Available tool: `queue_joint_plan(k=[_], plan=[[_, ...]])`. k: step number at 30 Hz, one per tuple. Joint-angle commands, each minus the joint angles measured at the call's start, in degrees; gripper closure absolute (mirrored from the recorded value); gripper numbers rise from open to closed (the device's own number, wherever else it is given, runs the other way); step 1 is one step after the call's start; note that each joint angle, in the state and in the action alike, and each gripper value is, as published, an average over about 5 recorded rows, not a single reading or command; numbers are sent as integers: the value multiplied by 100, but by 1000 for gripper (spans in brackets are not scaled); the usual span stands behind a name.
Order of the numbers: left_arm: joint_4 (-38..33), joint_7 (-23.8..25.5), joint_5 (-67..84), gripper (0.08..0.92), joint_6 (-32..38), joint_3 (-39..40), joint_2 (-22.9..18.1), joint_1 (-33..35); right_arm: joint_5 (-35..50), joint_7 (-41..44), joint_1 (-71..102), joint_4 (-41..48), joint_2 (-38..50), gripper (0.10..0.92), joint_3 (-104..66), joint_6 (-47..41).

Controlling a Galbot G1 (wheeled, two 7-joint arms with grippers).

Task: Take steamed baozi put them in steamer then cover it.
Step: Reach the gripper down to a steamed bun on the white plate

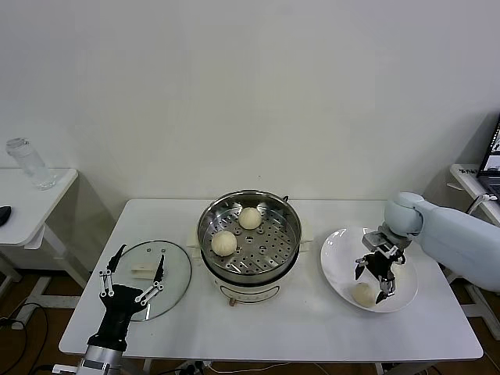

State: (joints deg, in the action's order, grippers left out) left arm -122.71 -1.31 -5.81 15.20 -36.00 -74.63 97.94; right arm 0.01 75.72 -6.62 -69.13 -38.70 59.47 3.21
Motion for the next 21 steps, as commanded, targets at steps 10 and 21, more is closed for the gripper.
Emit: queue_joint_plan(k=[10,21], plan=[[-11,-4,-5,177,-1,-18,1,-3,-135,-202,219,79,-92,215,-72,5],[-62,-3,-1,177,-6,-47,17,21,-62,-103,-316,-125,5,326,-42,102]])
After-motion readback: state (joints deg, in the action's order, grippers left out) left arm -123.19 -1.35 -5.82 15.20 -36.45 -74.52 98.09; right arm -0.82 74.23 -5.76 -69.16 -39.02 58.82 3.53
